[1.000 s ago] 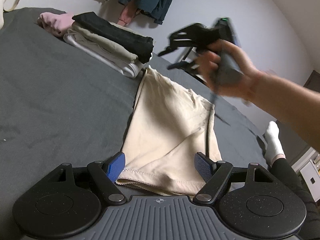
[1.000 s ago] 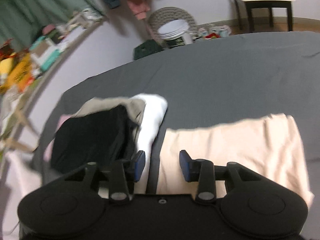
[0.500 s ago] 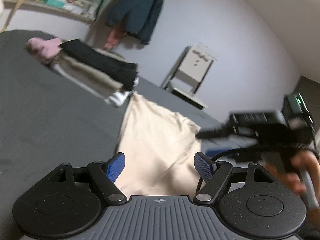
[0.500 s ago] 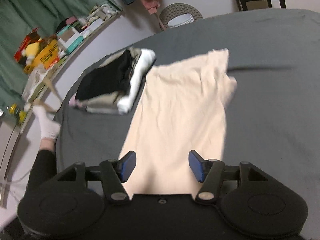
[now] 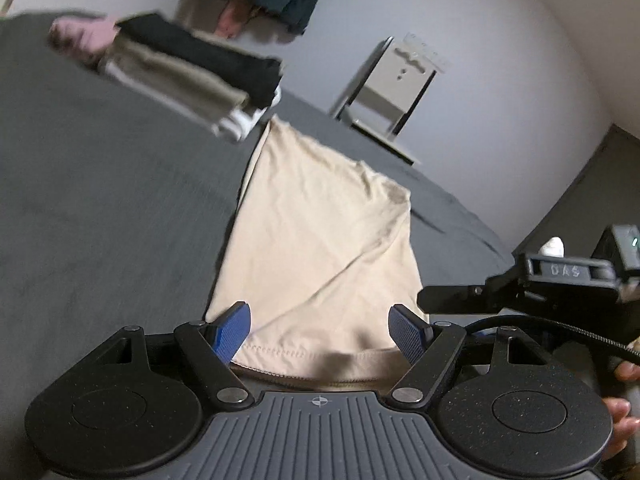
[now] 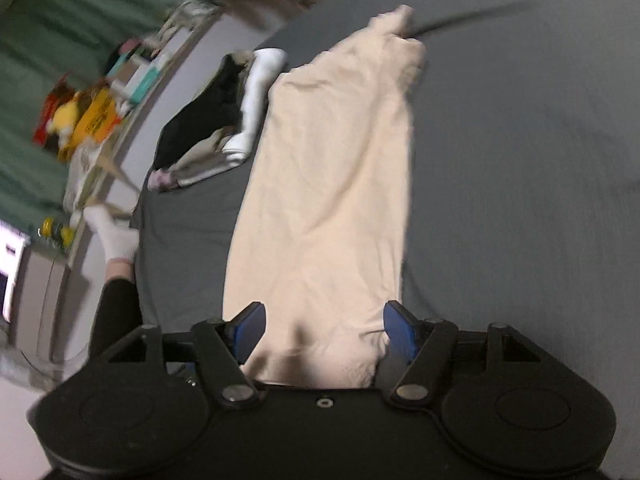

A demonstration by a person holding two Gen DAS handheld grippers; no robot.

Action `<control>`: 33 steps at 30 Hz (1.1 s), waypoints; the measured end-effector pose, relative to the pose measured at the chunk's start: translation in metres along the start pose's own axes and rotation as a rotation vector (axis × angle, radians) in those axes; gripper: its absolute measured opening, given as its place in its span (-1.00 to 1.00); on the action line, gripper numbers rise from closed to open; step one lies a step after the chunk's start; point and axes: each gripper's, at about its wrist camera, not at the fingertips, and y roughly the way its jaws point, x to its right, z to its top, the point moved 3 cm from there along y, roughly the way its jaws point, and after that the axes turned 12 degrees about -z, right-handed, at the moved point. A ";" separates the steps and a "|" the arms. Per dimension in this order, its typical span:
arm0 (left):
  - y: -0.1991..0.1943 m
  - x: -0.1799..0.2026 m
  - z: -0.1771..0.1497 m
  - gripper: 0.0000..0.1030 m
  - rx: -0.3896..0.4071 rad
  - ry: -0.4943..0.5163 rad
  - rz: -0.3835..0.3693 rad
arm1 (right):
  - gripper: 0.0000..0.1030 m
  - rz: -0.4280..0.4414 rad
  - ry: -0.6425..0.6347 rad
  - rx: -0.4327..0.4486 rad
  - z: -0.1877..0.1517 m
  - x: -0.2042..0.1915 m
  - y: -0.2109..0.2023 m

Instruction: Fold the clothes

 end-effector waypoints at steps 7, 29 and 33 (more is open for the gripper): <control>-0.004 0.002 -0.002 0.49 -0.007 0.029 0.006 | 0.31 0.009 -0.016 -0.002 -0.009 0.001 -0.008; -0.027 0.040 0.029 0.83 -0.047 0.026 0.175 | 1.00 -0.235 -0.217 0.474 -0.037 -0.023 -0.106; -0.025 0.052 0.035 0.97 -0.023 0.027 0.313 | 1.00 -0.300 -0.258 0.512 -0.042 -0.021 -0.119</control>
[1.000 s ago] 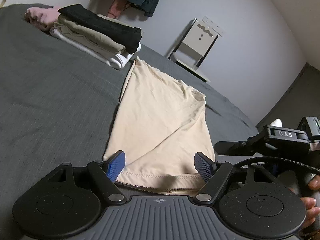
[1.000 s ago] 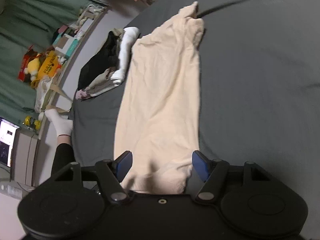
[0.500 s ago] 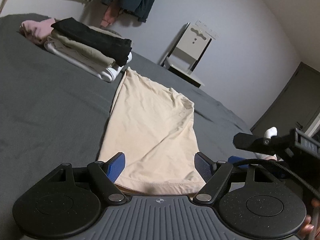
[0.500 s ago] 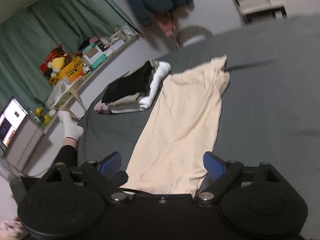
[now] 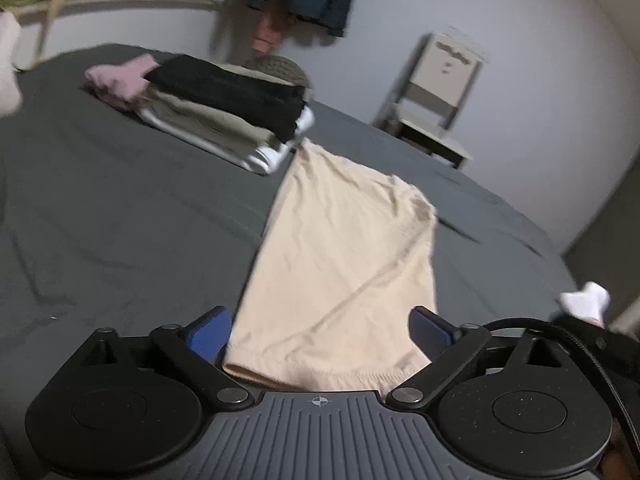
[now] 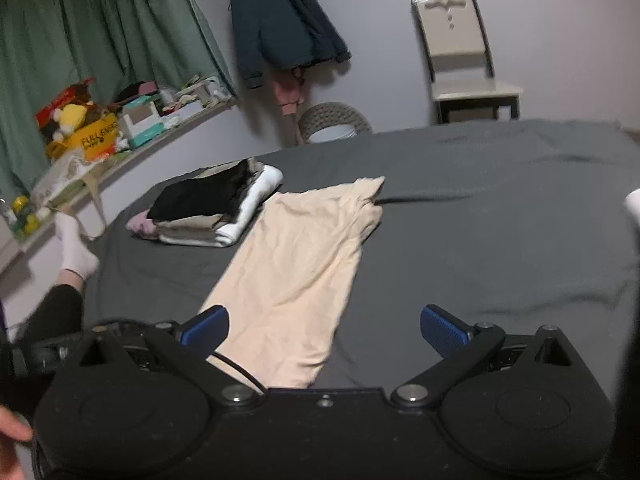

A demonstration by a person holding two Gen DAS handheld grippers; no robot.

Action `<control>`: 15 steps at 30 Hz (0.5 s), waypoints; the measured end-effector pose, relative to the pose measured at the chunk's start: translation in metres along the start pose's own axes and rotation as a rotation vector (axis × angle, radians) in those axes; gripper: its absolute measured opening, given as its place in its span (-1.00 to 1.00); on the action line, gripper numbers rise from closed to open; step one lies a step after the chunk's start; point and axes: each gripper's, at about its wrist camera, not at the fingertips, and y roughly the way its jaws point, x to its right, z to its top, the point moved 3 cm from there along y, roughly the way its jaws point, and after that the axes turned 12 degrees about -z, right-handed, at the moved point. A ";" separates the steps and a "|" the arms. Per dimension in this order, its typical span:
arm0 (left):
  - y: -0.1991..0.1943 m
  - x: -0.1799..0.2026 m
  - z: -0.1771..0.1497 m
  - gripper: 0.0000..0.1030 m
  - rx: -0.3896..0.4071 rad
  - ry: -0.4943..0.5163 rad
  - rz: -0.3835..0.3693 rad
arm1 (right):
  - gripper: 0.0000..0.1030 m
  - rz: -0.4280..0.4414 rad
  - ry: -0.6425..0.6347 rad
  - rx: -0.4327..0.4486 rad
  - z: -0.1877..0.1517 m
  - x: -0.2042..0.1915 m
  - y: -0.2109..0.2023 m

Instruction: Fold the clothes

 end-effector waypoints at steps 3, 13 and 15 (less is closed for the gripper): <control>0.004 0.008 0.004 0.97 -0.005 -0.004 0.188 | 1.00 -0.051 0.035 0.105 0.002 0.010 -0.012; -0.009 0.014 0.045 0.97 0.095 0.209 0.355 | 1.00 -0.054 -0.081 0.631 -0.005 0.027 -0.057; -0.006 0.022 0.056 0.97 0.055 0.336 0.365 | 1.00 -0.025 -0.148 0.555 -0.005 0.022 -0.049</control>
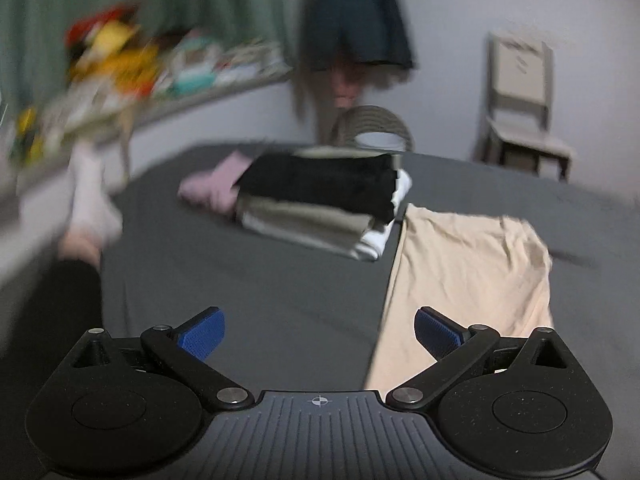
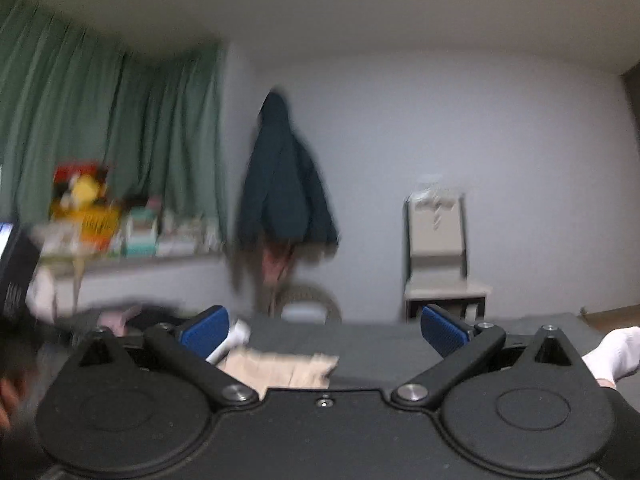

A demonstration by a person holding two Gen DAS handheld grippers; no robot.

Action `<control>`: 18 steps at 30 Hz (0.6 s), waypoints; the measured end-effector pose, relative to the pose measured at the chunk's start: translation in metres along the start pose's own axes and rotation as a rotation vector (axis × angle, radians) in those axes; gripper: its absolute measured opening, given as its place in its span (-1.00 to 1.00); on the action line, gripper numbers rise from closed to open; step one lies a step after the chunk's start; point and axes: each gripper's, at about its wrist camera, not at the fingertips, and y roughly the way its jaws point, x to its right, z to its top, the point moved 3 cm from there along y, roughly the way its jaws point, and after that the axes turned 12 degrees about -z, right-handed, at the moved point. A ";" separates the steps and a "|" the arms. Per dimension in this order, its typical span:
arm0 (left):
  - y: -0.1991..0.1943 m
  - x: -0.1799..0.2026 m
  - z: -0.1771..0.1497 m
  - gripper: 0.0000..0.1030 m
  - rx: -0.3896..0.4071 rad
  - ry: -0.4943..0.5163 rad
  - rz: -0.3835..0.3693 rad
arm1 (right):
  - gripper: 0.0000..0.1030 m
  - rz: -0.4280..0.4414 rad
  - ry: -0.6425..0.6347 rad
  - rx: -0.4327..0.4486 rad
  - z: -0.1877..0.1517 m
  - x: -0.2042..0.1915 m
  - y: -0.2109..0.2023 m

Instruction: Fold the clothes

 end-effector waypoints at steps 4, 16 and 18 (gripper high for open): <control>0.002 0.013 0.005 0.97 -0.039 0.234 -0.108 | 1.00 0.117 -0.172 -0.132 -0.016 -0.026 0.015; 0.001 0.020 -0.029 0.97 -0.176 0.609 -0.478 | 0.45 0.315 -1.081 -0.189 -0.100 -0.135 0.001; 0.004 0.018 -0.033 0.97 -0.182 0.624 -0.516 | 0.37 0.332 -1.152 -0.192 -0.110 -0.142 -0.002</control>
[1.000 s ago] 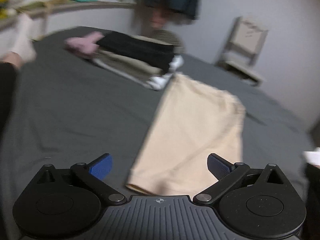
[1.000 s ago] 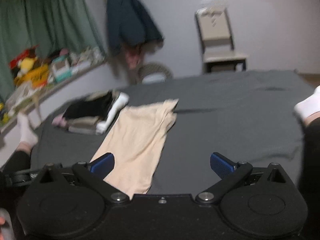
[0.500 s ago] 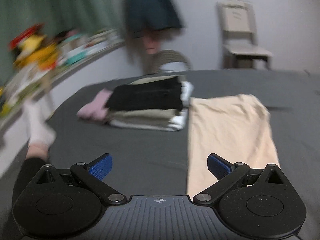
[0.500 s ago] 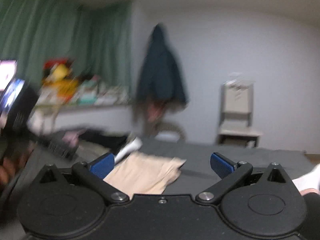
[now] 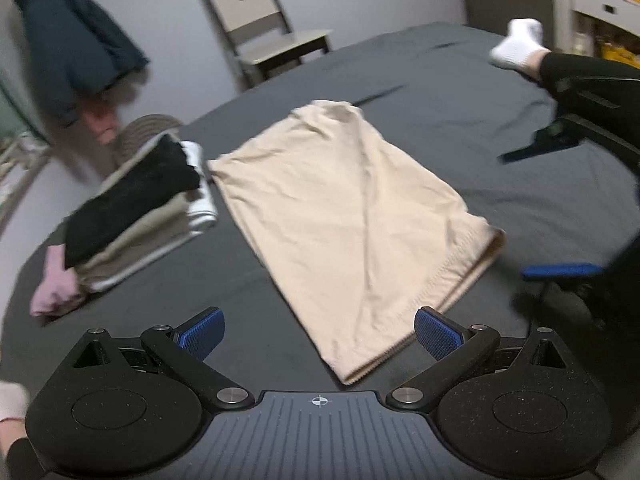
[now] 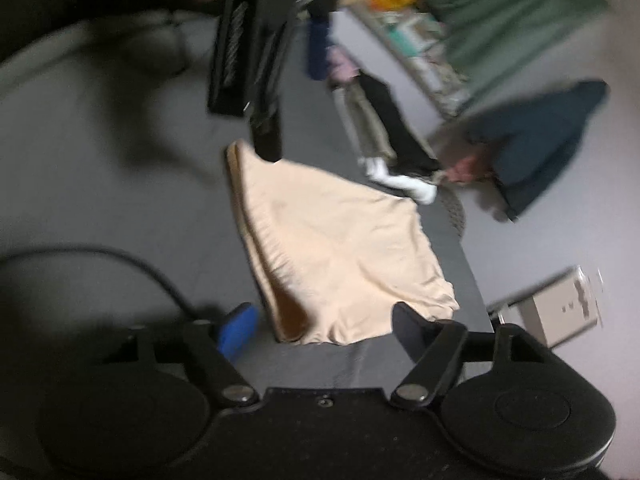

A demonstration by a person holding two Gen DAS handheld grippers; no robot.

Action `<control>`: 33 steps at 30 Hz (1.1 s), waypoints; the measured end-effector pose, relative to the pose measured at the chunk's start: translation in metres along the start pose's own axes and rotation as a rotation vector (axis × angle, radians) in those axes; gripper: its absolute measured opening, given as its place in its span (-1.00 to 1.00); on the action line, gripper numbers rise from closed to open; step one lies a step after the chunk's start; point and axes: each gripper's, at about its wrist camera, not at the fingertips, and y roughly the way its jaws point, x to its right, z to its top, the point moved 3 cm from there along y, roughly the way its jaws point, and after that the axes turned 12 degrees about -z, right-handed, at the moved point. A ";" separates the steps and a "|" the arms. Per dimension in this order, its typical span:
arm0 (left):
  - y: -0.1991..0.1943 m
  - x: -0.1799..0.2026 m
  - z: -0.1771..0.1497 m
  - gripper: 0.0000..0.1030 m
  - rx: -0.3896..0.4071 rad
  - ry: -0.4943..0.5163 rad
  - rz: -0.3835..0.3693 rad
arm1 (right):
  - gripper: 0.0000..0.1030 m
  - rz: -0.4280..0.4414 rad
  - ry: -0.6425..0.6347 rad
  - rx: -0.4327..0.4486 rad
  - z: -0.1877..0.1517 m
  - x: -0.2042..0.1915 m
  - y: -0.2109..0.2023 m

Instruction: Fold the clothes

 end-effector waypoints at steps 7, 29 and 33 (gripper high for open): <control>0.015 0.025 -0.005 0.97 -0.075 0.302 0.060 | 0.31 -0.013 -0.237 0.006 0.010 -0.028 0.015; 0.043 0.064 -0.009 0.98 -0.120 0.688 -0.079 | -0.10 -0.094 -0.112 0.021 0.016 -0.006 0.023; 0.048 0.061 -0.002 0.99 -0.165 0.627 -0.094 | -0.09 -0.082 -0.103 0.017 0.015 -0.004 0.025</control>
